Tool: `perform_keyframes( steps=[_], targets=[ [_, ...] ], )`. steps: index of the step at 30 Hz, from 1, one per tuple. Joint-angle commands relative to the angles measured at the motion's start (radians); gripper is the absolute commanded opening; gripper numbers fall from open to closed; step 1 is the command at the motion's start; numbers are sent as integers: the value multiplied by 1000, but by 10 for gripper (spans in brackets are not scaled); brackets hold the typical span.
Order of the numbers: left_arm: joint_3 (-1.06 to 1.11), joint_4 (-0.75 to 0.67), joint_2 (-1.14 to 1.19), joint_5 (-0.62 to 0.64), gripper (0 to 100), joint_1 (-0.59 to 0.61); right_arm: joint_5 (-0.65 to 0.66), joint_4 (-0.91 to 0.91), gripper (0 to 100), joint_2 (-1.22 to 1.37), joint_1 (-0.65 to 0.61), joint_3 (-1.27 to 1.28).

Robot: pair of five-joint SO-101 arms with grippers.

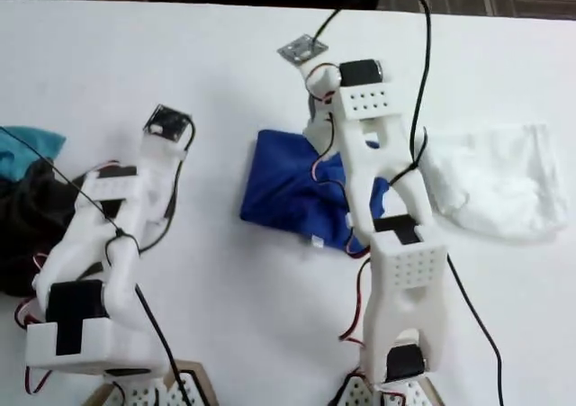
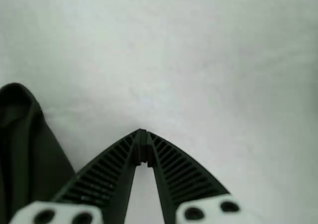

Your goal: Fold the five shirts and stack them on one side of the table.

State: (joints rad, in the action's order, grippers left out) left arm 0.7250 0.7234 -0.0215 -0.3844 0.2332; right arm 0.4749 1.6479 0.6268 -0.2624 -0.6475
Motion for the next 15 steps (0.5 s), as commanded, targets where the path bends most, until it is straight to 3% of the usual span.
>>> perform_keyframes(
  steps=[1,15],
  targets=[
    [-7,-15,-3,9,26,-8,-9,39,22,-7,-7,-3],
    [-7,-17,-2,9,26,-8,14,42,22,-208,-33,288]
  ],
)
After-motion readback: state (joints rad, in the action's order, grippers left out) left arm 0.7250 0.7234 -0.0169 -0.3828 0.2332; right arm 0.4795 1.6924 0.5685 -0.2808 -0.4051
